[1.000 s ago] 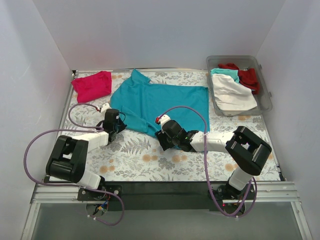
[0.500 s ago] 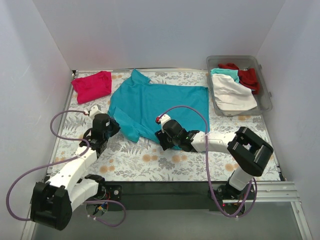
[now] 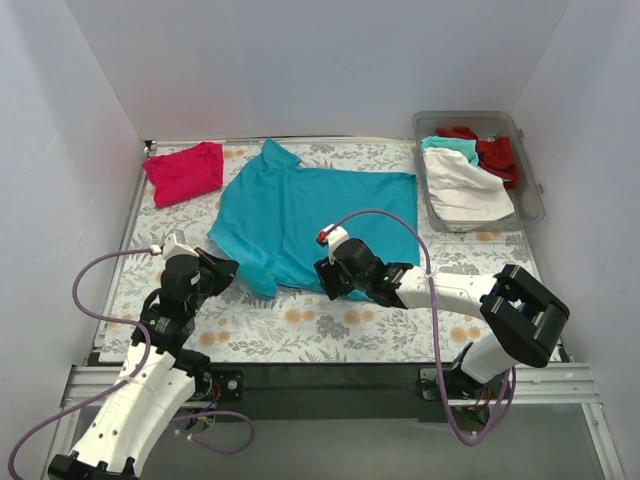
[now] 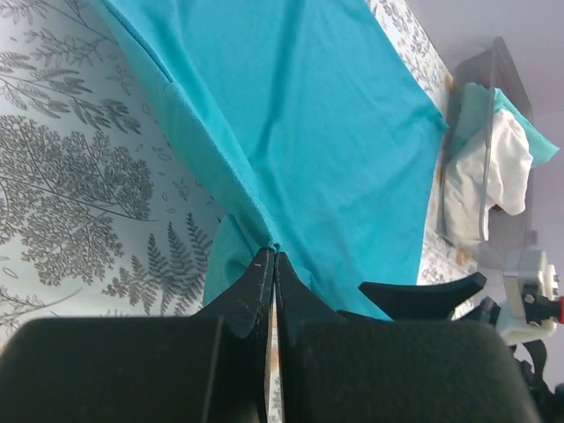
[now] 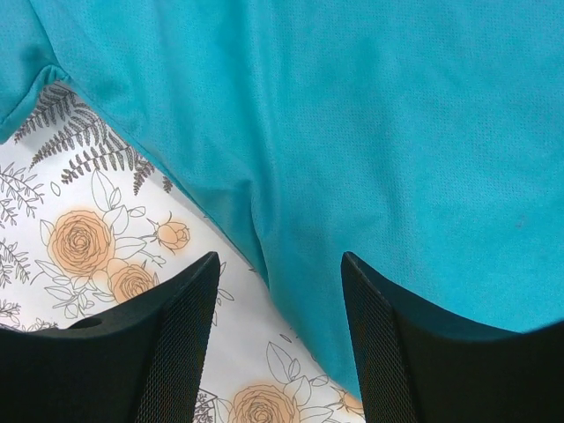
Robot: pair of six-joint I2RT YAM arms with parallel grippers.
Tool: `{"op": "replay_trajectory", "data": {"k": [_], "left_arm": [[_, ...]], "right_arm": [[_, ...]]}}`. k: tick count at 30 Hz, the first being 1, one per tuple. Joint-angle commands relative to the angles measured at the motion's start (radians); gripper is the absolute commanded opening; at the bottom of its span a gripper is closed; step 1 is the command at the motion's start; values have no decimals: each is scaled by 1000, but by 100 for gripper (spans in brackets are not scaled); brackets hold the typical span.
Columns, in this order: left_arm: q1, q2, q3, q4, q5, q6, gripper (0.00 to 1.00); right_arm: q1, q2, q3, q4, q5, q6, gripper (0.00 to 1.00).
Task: Fold and stack the t-shirts
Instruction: Flatten the tshirt out
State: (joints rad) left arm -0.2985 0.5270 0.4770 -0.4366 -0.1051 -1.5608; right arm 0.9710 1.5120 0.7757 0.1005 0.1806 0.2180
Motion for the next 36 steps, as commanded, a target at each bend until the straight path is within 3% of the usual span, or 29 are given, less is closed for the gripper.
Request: {"op": "replay_trajectory", "data": {"k": [1, 2, 4, 7, 11, 14, 16, 22, 27, 36], "left_arm": [[-7, 19, 52, -126, 73, -30, 2], [-7, 16, 58, -142, 73, -34, 7], [-7, -22, 80, -184, 65, -42, 32], [-7, -114, 118, -237, 24, -48, 89], [-7, -177, 155, -254, -53, -39, 91], [-5, -119, 114, -154, -4, -28, 91], [-5, -26, 62, 0, 60, -25, 91], [-21, 312, -9, 353, 30, 13, 92], [-48, 606, 60, 482, -14, 59, 92], [-68, 833, 81, 581, -21, 126, 93]], "right_arm": [[8, -24, -10, -2, 5, 4, 52], [8, -22, -10, -7, 14, 6, 52], [8, -29, -13, -13, 29, 7, 53], [8, -48, -13, -41, 71, 3, 54], [-6, -84, -18, -61, 123, 0, 56], [-49, -98, -27, -62, 126, 0, 57], [-92, -104, -41, -62, 114, 0, 57], [-219, -105, -69, -61, 88, 0, 57], [-304, -79, -73, -51, 68, -2, 57], [-393, 48, -52, -12, 36, -9, 57]]}}
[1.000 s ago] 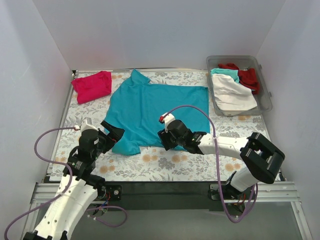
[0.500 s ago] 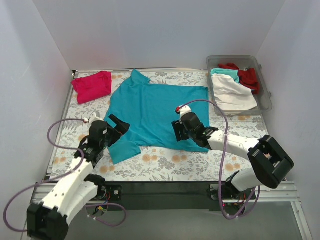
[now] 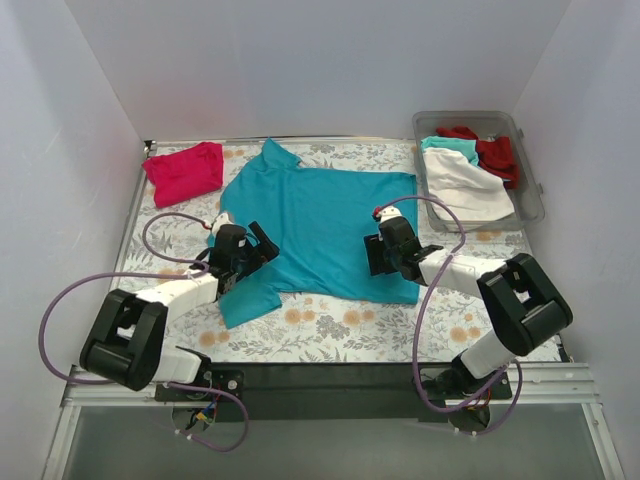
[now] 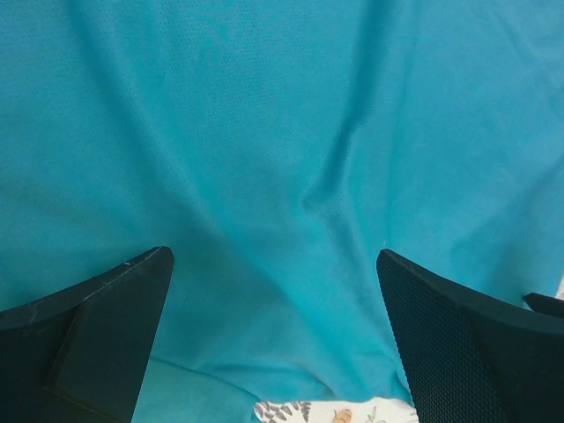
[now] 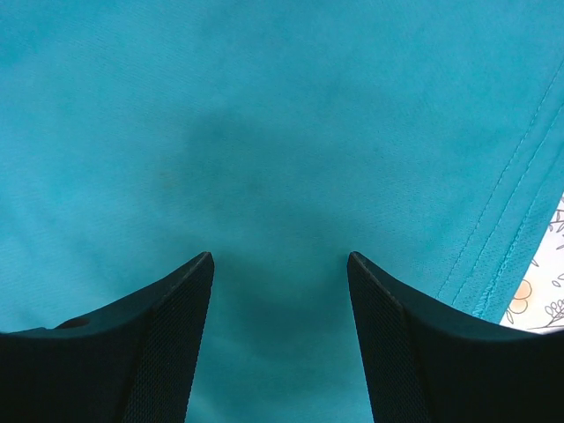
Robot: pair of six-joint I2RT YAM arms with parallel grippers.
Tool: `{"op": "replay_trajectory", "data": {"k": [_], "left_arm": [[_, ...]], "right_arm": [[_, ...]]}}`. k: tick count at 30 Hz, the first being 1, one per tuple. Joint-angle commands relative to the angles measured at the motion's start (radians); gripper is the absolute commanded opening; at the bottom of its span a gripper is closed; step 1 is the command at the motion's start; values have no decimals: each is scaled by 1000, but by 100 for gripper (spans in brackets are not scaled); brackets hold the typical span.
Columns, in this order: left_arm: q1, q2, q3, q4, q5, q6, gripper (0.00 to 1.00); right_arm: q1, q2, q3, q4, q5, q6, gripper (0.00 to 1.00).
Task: Fold and stack the t-shirts
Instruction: Flatten the tshirt out
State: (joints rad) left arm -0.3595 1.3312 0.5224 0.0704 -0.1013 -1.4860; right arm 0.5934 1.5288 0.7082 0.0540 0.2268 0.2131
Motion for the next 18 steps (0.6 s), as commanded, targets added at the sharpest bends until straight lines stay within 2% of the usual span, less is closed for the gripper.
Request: {"op": "replay_trajectory", "data": {"k": [1, 13, 17, 18], "left_arm": [[-9, 45, 47, 75, -25, 56, 93], [-13, 158, 91, 66, -60, 101, 94], [-82, 44, 87, 3, -242, 110, 94], [-131, 14, 87, -48, -353, 102, 94]], "right_arm": [[-20, 39, 19, 37, -14, -4, 57], [-138, 185, 118, 41, -64, -40, 56], [-141, 174, 140, 49, -96, -64, 54], [-139, 156, 142, 53, -106, -70, 54]]}}
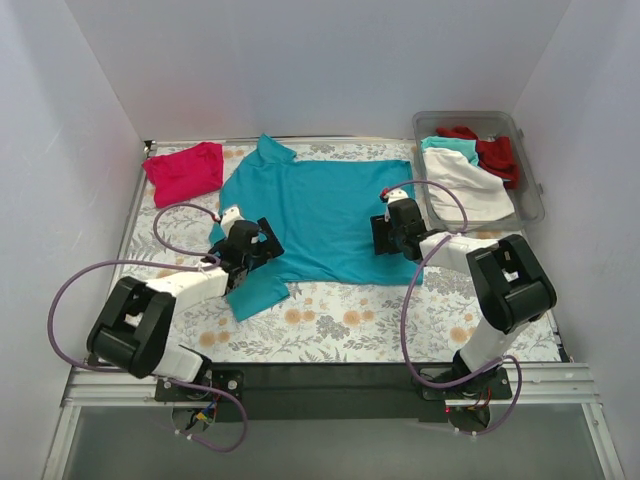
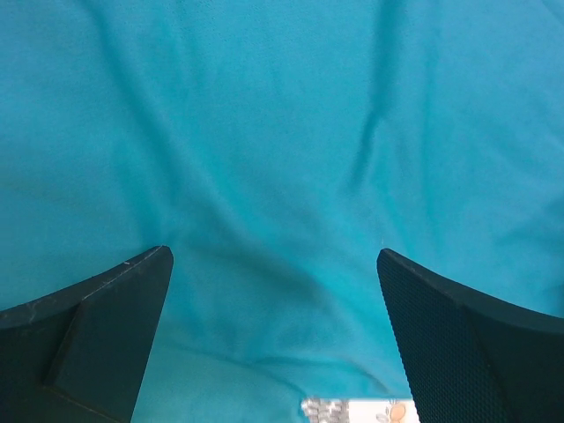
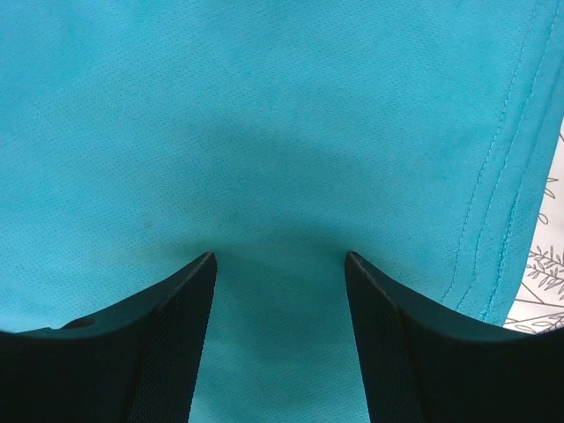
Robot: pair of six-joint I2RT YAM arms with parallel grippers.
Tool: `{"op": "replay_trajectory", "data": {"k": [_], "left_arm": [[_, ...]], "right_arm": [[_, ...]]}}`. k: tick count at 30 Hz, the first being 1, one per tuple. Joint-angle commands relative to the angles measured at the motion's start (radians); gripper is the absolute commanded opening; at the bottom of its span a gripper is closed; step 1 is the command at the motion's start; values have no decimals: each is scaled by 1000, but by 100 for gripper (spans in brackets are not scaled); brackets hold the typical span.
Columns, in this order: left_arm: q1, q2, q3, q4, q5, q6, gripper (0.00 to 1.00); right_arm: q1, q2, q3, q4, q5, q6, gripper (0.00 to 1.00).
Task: Fold and stack the t-shirts
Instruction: Flatten the tshirt out, then fold the tshirt
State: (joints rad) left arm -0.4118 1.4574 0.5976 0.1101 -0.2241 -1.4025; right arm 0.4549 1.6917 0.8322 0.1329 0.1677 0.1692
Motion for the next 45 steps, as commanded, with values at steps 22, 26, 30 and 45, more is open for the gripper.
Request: {"op": "replay_trajectory", "data": {"k": [22, 26, 30, 45], "left_arm": [[-384, -377, -38, -920, -474, -771, 92], [-384, -442, -58, -918, -384, -788, 91], [-384, -497, -107, -908, -314, -803, 86], [-384, -519, -202, -819, -285, -803, 53]], "right_arm": [[7, -573, -237, -12, -99, 3, 56], [7, -592, -252, -6, -103, 1, 56], [7, -593, -262, -4, -99, 1, 56], [5, -616, -283, -4, -96, 9, 56]]}}
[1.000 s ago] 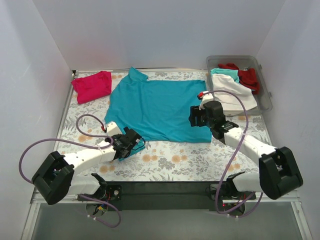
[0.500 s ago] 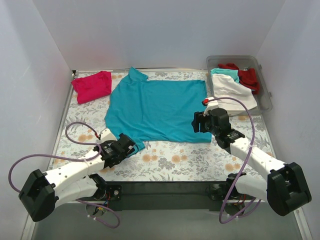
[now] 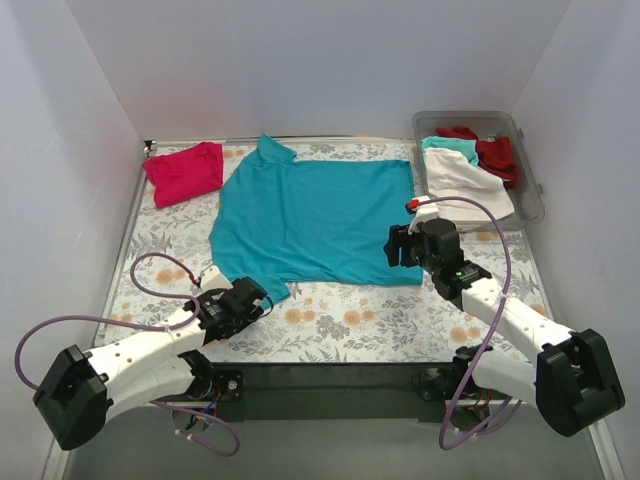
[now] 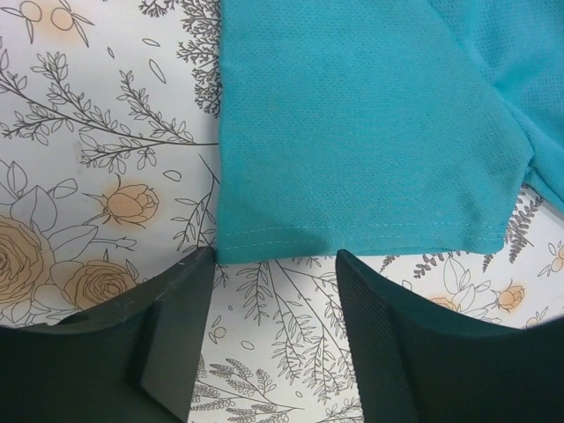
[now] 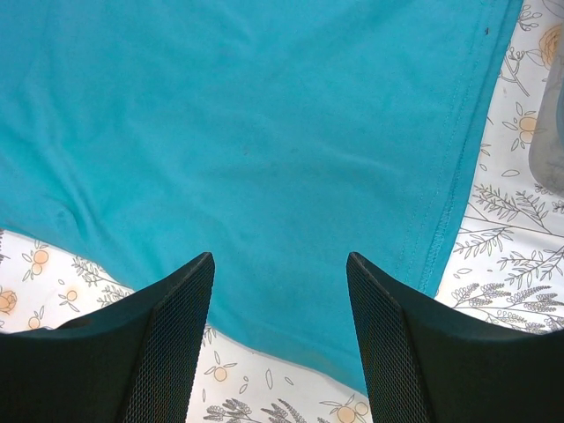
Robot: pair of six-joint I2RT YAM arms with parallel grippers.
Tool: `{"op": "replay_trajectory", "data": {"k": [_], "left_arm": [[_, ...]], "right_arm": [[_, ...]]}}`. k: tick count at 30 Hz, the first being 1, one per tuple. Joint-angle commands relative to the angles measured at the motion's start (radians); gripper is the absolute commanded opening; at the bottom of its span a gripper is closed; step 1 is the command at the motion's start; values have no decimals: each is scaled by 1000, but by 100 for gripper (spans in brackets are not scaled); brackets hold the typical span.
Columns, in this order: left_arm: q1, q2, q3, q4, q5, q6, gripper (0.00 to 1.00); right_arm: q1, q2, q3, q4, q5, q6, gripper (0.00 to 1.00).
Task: Fold and stack the t-shirts
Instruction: Fold the tshirt
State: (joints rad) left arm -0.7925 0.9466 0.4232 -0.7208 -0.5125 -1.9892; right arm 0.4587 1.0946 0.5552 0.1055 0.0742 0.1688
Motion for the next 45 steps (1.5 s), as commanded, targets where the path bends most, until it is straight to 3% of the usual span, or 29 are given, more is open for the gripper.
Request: {"op": "replay_trajectory", "data": {"k": [1, 8, 12, 13, 21, 34, 45], "left_arm": [[-4, -6, -27, 15, 0, -214, 52], [-4, -2, -23, 11, -11, -207, 37], [-4, -15, -17, -9, -23, -209, 13], [-4, -19, -17, -11, -24, -209, 0], [-4, -20, 28, 41, -73, -130, 0], [15, -118, 118, 136, -207, 111, 0], [41, -154, 89, 235, -136, 225, 0]], "right_arm": [[3, -19, -6, 23, -2, 9, 56], [1, -29, -17, 23, 1, 11, 57], [1, -29, -18, 23, 3, 11, 57], [1, -27, -18, 23, 1, 11, 57], [1, -77, -35, -6, 36, 32, 57], [1, -130, -57, -256, 142, 127, 57], [1, -114, -103, -325, 186, 175, 58]]}}
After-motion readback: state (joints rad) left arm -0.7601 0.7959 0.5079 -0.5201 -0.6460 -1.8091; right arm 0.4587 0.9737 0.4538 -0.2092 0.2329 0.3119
